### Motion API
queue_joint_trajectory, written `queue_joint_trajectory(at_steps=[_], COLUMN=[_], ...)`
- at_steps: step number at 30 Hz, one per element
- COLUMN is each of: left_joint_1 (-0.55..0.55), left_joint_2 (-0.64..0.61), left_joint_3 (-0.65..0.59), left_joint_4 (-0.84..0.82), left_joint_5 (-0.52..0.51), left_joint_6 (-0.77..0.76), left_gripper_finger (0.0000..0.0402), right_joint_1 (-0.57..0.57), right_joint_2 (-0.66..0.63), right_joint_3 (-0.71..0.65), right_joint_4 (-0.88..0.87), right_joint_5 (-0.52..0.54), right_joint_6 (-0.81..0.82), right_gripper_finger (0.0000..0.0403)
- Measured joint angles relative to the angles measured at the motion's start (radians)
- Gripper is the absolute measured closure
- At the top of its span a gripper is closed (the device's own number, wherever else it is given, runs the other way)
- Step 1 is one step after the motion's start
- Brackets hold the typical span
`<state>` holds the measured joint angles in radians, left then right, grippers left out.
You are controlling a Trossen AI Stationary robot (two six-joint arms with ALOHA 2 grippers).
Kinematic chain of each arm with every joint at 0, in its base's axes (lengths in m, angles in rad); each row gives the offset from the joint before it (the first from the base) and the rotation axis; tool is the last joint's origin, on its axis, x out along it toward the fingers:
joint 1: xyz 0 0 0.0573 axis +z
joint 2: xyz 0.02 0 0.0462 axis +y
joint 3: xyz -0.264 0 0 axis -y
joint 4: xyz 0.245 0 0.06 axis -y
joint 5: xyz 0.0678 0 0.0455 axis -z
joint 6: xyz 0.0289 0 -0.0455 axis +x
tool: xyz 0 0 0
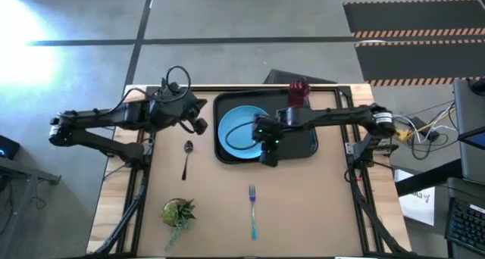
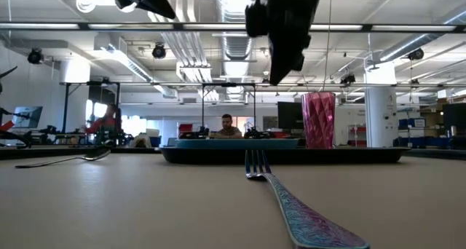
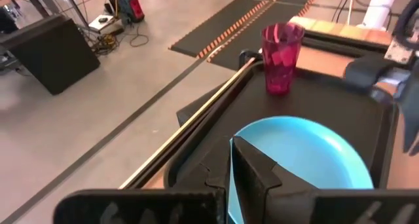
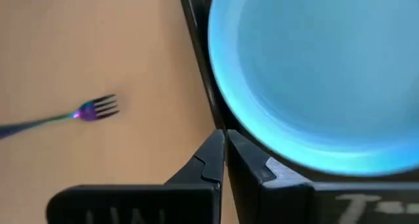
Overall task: Pick and place plate/cup/fork/spoon on tray
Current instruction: Adjust the blue plate
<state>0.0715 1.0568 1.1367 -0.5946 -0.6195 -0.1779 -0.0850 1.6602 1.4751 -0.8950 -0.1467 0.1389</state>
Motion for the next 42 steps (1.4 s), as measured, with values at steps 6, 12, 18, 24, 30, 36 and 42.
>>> queue_joint_trajectory(at_steps=[6,12,18,24,30,36,42], left_joint_1=[0.0,0.0,0.0,0.0,0.0,0.0,0.0], left_joint_2=[0.011,0.007,0.005,0.005,0.006,0.008,0.008], left_joint_3=[-0.026,-0.035,-0.03,-0.031,-0.031,-0.03,-0.03], left_joint_4=[0.001,0.002,0.006,0.008,0.01,0.012,0.011], left_joint_5=[0.029,0.043,0.043,0.044,0.044,0.044,0.044], left_joint_6=[-0.026,-0.029,-0.029,-0.029,-0.029,-0.052,-0.053], left_gripper_finger=[0.0402,0.0402,0.0402,0.0402,0.0402,0.0402,0.0402], right_joint_1=[-0.025,-0.042,-0.057,-0.071,-0.079,-0.082,-0.082], right_joint_2=[0.089,0.141,0.174,0.185,0.179,0.154,0.118], right_joint_3=[-0.014,-0.023,-0.029,-0.033,-0.056,-0.118,-0.168], right_joint_4=[0.044,0.044,0.039,0.006,-0.096,-0.178,-0.186], right_joint_5=[-0.036,-0.037,-0.033,0.02,0.059,0.086,0.097], right_joint_6=[-0.004,-0.026,-0.049,-0.079,-0.087,-0.08,-0.069], right_gripper_finger=[0.0394,0.0394,0.0394,0.0394,0.0394,0.0394,0.0394])
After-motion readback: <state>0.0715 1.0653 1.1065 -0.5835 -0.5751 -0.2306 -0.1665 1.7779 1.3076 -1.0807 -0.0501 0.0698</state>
